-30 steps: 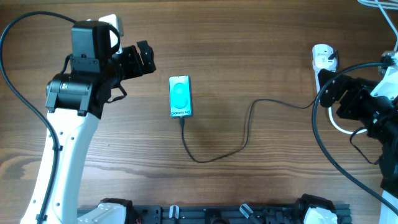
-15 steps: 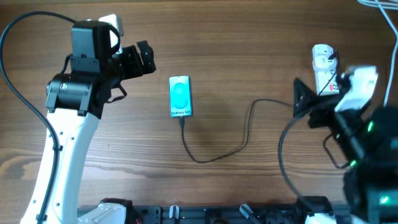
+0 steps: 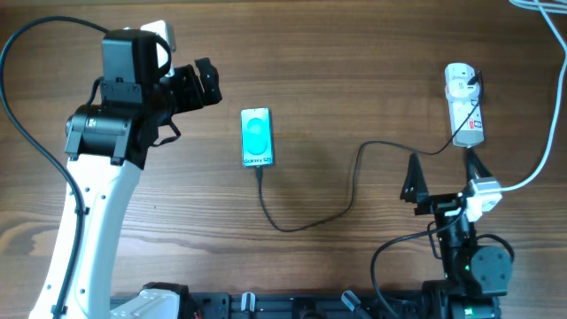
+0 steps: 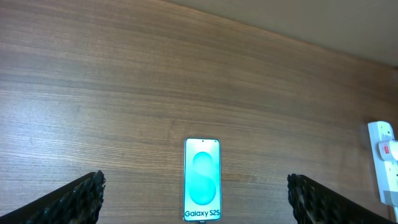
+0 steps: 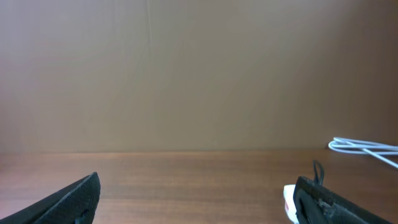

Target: Plug charger to phone and switch on socket

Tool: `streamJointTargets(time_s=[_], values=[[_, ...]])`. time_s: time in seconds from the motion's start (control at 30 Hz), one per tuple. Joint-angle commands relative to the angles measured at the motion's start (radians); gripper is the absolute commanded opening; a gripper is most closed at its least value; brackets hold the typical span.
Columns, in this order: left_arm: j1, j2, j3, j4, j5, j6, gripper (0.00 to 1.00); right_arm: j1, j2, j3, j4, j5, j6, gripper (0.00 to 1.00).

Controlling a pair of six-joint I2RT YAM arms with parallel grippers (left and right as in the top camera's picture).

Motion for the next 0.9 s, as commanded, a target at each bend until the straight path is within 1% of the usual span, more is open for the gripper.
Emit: streamJointTargets(time_s=[0.0, 0.03, 0.2, 0.87], values=[[0.003, -0.007, -0.001, 0.003, -0.013, -0.002, 1.0, -0.001, -0.065, -0.067, 0.006, 0.017, 0.027, 1.0], [0.003, -0.007, -0.001, 0.003, -0.013, -0.002, 1.0, -0.001, -0.077, -0.087, 0.002, 0.018, 0.028, 1.0], [0.003, -0.007, -0.001, 0.003, -0.013, -0.002, 1.0, 0.0, -0.077, -0.086, -0.134, 0.005, 0.022, 1.0], [0.003, -0.007, -0.001, 0.003, -0.013, -0.002, 1.0, 0.0, -0.076, -0.086, -0.134, -0.013, 0.024, 1.0]])
